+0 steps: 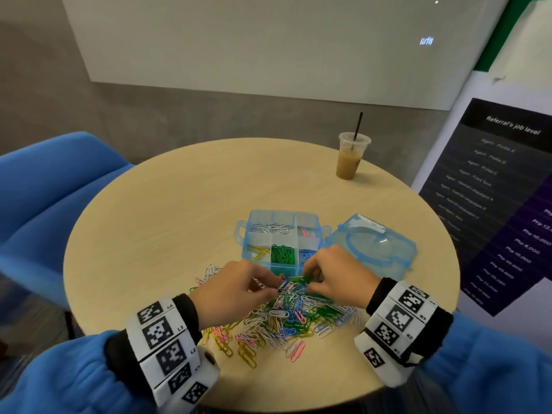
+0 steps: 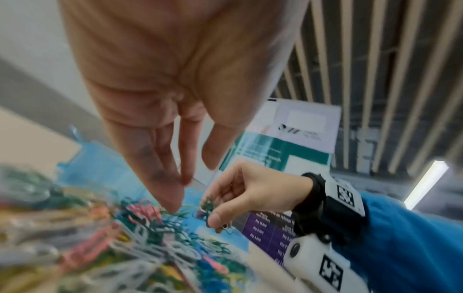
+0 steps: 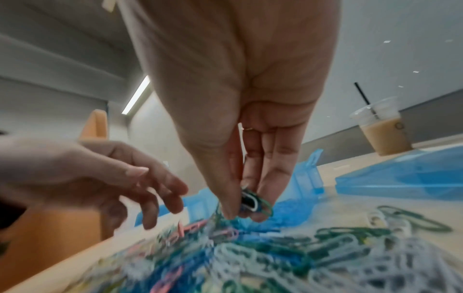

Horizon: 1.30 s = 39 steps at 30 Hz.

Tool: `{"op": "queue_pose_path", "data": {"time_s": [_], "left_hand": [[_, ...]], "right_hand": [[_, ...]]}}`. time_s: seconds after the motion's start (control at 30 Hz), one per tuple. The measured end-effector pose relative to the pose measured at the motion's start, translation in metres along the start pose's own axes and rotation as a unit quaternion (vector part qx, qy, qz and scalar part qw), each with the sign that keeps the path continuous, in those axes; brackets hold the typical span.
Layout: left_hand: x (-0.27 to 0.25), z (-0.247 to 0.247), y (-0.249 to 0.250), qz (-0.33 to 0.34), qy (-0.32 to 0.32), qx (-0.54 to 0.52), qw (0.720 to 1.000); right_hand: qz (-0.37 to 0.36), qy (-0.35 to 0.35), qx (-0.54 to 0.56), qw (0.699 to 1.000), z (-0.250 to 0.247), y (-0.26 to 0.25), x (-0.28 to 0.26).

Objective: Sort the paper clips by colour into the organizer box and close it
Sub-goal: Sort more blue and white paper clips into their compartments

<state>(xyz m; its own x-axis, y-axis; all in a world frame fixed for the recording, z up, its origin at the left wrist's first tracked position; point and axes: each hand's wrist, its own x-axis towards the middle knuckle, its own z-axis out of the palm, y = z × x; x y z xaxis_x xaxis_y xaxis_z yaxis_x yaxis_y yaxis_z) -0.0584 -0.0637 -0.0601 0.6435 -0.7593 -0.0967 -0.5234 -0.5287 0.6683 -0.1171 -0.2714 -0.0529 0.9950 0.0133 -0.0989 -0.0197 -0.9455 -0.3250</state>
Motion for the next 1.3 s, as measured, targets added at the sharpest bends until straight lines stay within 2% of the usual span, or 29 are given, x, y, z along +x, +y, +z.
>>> {"op": "queue_pose_path", "data": {"time_s": [0.07,0.1,0.13,0.2,0.3,0.37,0.43,0.5,0.53,0.63,0.83,1.03,1.17,1.3], "left_hand": [[0.003,0.004,0.002,-0.037,0.01,-0.11,0.993],[0.004,0.006,0.004,-0.067,0.013,-0.198,0.978],[0.007,0.008,0.008,-0.103,0.016,-0.296,0.949],[0.014,0.012,0.015,-0.169,0.019,-0.458,0.872],[0.023,0.015,0.02,-0.22,-0.014,-0.591,0.776],[0.026,0.018,0.024,-0.217,-0.071,-0.67,0.707],[0.025,0.021,0.03,-0.192,-0.112,-0.756,0.616],[0.024,0.022,0.034,-0.178,-0.111,-0.818,0.536],[0.023,0.022,0.033,-0.173,-0.103,-0.833,0.515],[0.021,0.02,0.028,-0.169,-0.092,-0.843,0.503],[0.017,0.014,0.02,-0.155,-0.087,-0.847,0.501],[0.011,0.011,0.021,-0.136,-0.088,-0.84,0.518],[0.012,0.01,0.019,-0.131,-0.075,-0.855,0.495],[0.014,0.006,0.015,-0.136,-0.061,-0.844,0.516]], "right_hand": [[0.007,0.0,0.033,0.999,-0.007,0.003,0.0],[0.009,0.001,0.05,0.999,-0.011,0.004,0.0],[0.01,0.007,0.067,0.998,-0.015,0.004,0.0],[0.006,0.025,0.099,0.995,-0.026,0.003,-0.001],[-0.023,0.045,0.145,0.988,-0.039,-0.004,-0.003],[-0.058,0.054,0.171,0.982,-0.042,-0.014,-0.005],[-0.09,0.051,0.184,0.978,-0.04,-0.025,-0.006],[-0.105,0.036,0.18,0.977,-0.036,-0.031,-0.007],[-0.11,0.031,0.177,0.977,-0.035,-0.032,-0.007],[-0.121,0.044,0.187,0.974,-0.038,-0.028,-0.007],[-0.147,0.082,0.159,0.973,-0.033,-0.026,-0.008],[-0.15,0.099,0.143,0.973,-0.026,-0.037,-0.003],[-0.171,0.098,0.133,0.971,-0.021,-0.045,0.002],[-0.16,0.102,0.146,0.971,-0.023,-0.046,0.005]]}}
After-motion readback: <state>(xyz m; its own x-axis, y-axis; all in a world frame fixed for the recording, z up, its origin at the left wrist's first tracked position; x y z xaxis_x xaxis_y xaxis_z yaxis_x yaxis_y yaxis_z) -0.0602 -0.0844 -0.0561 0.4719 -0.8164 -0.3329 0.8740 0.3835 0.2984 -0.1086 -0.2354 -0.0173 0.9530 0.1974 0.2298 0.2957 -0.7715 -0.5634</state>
